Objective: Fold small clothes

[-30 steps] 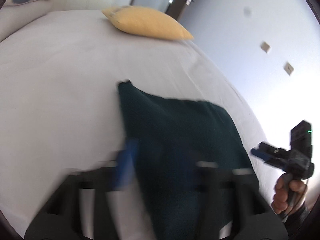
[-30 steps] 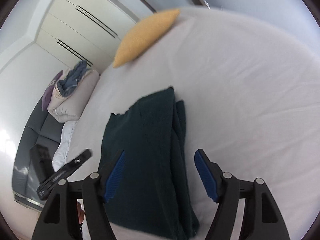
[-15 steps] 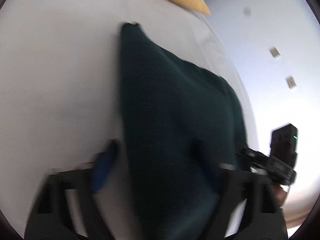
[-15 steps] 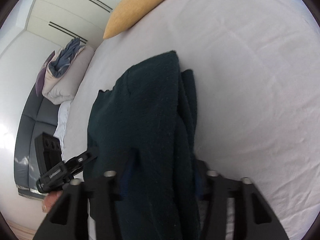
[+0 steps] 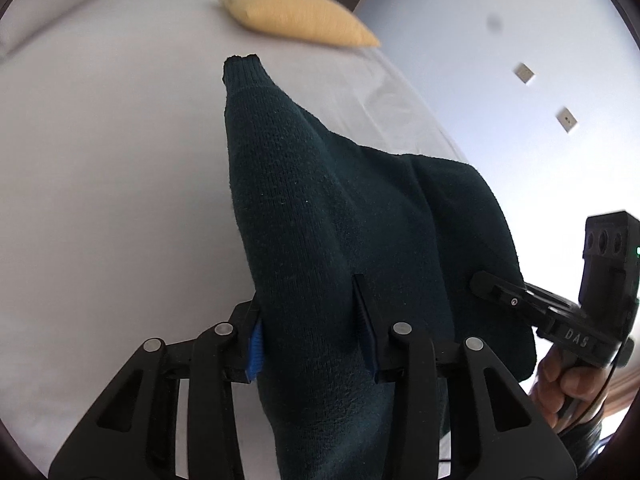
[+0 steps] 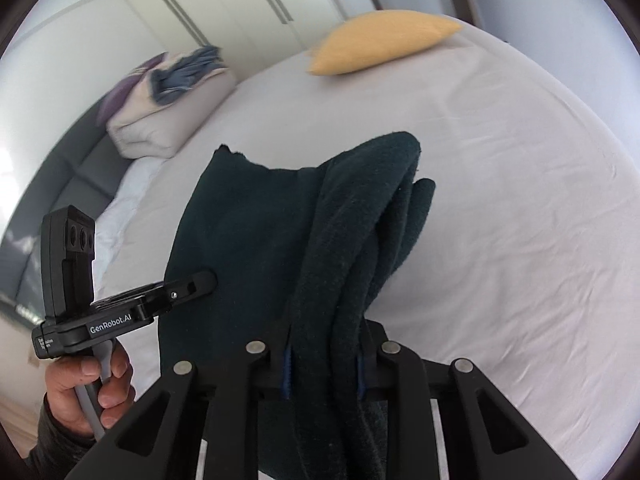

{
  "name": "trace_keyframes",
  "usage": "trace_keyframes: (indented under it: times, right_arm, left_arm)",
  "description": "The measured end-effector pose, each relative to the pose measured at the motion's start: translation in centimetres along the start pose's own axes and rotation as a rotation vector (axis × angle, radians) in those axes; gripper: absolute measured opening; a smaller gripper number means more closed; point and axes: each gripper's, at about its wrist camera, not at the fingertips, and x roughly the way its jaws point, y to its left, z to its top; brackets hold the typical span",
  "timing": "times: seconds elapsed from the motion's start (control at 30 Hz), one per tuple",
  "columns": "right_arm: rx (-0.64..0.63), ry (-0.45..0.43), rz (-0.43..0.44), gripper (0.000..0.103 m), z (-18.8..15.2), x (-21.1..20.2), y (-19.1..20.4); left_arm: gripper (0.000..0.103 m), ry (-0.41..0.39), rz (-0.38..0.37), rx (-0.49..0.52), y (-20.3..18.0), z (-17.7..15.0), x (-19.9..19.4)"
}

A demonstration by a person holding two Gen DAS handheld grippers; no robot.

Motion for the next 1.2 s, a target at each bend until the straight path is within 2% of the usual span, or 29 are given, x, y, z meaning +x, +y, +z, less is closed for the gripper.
trace_keyframes:
  times: [0.1, 0.17, 0.33, 0.47, 0.57, 0.73, 0.87, 0.9, 1.0, 1.07, 1.2]
  right_arm:
    - [-0.016, 0.02, 0.045, 0.024, -3.4, -0.1, 2.6]
    - [0.012, 0.049, 0.079, 0.024, -5.8, 0.6, 3.7]
    - [0.037, 0.096, 0.085, 0.024, -10.5, 3.1, 5.7]
    - [0.123, 0.121, 0.076, 0.025, -13.5, 4.9, 4.1]
    - [0.222, 0.115, 0.116, 0.032, -14.8, 5.2, 1.9]
    - [0.215, 0.102, 0.112, 0.039, -15.4, 5.4, 1.6]
    - [0.225, 0.095, 0.114, 0.042, -15.2, 5.1, 1.6]
    - [0.225, 0.088, 0.105, 0.044, -16.0, 4.1, 0.5]
    - [0.227, 0.056, 0.061, 0.045, -15.7, 2.5, 0.5]
    - [0.224, 0.026, 0.034, 0.045, -15.6, 1.2, 0.6]
    - [0.141, -0.071, -0.044, 0.046, -15.2, -2.2, 2.9]
  left_arm:
    - [0.036, -0.029, 0.064, 0.03, 0.9, -4.0, -4.3]
    - [0.036, -0.028, 0.093, 0.02, 1.8, -6.4, -5.5]
    - [0.036, 0.005, 0.137, -0.019, 4.2, -12.8, -6.0]
    - [0.04, 0.018, 0.19, 0.001, 4.8, -16.4, -4.8]
    - [0.044, -0.012, 0.205, 0.015, 4.6, -17.3, -4.8]
    - [0.048, -0.018, 0.236, 0.037, 4.2, -17.6, -4.6]
    - [0.05, -0.022, 0.228, 0.025, 5.9, -17.7, -4.6]
    - [0.051, -0.022, 0.233, 0.028, 5.7, -17.3, -3.9]
    - [0.053, -0.021, 0.239, 0.027, 5.0, -15.8, -2.0]
    - [0.056, -0.026, 0.25, 0.029, 5.2, -15.7, -1.8]
    - [0.058, -0.048, 0.254, 0.014, 5.1, -15.7, -2.7]
